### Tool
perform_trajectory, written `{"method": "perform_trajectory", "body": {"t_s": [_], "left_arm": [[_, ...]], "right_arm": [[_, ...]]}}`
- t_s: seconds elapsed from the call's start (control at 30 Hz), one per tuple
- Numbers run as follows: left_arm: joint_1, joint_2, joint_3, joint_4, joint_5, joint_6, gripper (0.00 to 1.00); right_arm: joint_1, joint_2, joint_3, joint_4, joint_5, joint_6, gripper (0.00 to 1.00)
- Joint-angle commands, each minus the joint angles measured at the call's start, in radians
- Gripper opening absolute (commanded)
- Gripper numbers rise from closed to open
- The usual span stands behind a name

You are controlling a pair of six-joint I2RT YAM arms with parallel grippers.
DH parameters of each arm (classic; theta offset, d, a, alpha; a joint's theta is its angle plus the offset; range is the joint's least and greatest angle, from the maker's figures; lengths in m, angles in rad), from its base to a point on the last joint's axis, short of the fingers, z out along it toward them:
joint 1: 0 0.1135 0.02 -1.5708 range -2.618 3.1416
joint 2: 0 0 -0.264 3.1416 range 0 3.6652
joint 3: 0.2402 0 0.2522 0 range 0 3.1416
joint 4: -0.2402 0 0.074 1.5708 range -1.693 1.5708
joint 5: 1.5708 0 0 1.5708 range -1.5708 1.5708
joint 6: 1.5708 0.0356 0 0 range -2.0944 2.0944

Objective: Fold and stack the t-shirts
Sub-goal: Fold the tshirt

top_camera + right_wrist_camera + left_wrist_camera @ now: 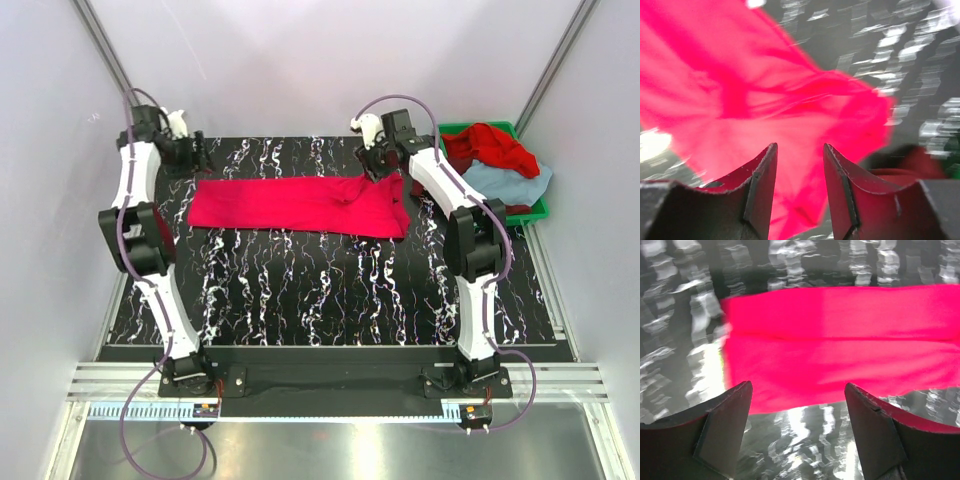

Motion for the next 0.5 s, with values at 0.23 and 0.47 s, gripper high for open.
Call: {"method": "perform_trajectory", "body": {"t_s": [0.23, 0.47], "left_arm": [[-0.117, 0.152, -0.051, 0.03, 0.144, -0.031, 0.82], [-0.146, 0.199, -0.057, 0.035, 0.107, -0.031, 0.83]], "right_arm": [[0.016, 0.091, 0.091, -0.25, -0.343, 0.158, 0.48], [0.037, 0.184, 0.166, -0.262, -0.405, 0.181, 0.47]]}}
